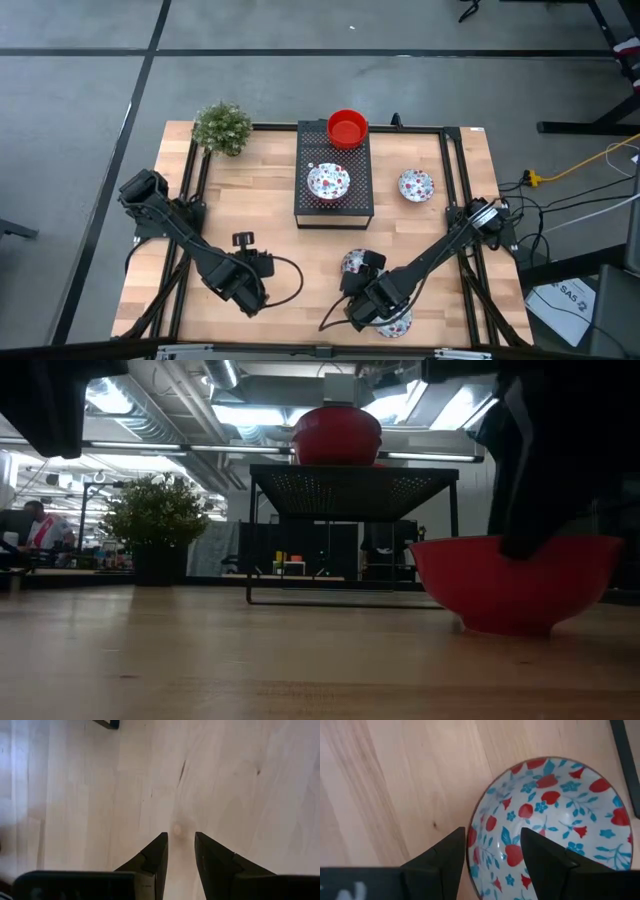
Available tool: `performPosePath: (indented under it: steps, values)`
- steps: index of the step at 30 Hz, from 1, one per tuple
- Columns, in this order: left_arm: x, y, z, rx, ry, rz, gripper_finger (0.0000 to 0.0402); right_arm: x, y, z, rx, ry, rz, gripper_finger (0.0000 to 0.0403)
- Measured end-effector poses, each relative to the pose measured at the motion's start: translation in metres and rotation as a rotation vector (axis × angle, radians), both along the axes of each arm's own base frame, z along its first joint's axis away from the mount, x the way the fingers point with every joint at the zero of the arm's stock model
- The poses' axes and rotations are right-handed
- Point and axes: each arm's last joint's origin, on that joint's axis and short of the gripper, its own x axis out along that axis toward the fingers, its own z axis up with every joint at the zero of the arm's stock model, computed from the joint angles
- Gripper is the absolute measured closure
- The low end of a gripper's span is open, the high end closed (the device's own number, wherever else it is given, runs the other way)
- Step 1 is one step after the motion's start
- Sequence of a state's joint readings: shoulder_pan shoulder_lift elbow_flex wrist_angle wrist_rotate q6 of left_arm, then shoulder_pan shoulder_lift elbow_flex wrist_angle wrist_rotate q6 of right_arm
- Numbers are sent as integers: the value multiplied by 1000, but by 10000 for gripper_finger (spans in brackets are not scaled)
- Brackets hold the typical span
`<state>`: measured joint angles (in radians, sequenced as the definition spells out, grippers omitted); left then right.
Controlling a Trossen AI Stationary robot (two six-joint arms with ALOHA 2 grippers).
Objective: Pick & Place Mini bowls
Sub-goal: Stack the middle white patterned bowl on top of the other white patterned bowls on the shelf
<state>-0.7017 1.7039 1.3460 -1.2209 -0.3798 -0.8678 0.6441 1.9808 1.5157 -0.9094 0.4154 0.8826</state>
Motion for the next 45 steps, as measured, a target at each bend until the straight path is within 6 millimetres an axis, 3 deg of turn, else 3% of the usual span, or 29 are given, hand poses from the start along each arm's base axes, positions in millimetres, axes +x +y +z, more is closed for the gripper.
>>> performPosePath:
  steps: [13,26,35,45]
  values:
    - [8,-4,1,1,-141,37,311,-3,-1,-18,37,-11,-21,226]
    - [27,-16,7,-56,-375,2,311,-4,-3,-18,12,-15,-19,385]
    - [28,-16,8,-70,-376,3,311,-3,-2,-17,31,-15,-24,376]
    - [28,-16,7,-72,-369,-6,311,5,5,6,58,-23,22,385]
